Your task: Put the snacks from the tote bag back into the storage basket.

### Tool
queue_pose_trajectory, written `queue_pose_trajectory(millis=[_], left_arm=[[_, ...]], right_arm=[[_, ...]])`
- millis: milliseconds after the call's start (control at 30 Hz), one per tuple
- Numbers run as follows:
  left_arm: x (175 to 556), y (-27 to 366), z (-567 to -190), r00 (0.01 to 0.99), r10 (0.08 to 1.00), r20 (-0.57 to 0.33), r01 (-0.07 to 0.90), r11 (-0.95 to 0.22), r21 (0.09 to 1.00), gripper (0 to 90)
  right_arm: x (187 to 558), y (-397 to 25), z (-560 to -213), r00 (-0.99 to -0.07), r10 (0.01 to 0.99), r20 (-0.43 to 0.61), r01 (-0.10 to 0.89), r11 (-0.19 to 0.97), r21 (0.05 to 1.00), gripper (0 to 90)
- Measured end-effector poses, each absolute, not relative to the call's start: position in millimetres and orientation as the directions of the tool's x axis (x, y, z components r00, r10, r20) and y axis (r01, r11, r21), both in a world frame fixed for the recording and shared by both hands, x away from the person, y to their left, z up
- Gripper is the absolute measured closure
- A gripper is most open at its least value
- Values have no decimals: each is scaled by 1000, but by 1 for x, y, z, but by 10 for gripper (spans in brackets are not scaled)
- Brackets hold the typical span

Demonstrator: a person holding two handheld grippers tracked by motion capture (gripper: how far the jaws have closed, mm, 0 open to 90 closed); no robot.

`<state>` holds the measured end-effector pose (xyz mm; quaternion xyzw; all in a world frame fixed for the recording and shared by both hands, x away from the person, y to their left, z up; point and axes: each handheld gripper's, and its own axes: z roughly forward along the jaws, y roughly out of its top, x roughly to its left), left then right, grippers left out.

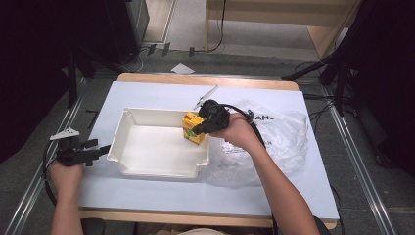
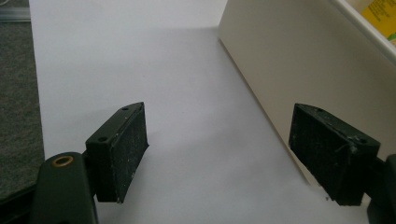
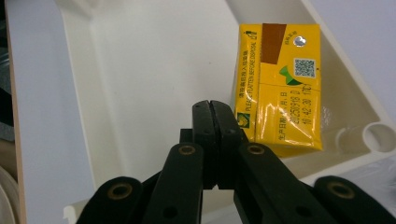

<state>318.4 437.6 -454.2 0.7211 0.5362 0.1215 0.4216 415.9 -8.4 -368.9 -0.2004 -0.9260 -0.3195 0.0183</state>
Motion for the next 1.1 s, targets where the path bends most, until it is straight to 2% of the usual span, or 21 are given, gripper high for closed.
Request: queue_pose_trajectory(millis=[733, 1100], left_arm=[[319, 438, -454, 397, 876, -276, 671, -71, 738, 207], [319, 438, -454, 394, 877, -276, 669, -67, 740, 207]], right_arm=[[423, -20, -367, -904, 408, 126, 403, 719, 566, 898], [422, -22, -364, -917, 367, 155, 386, 723, 574, 841]])
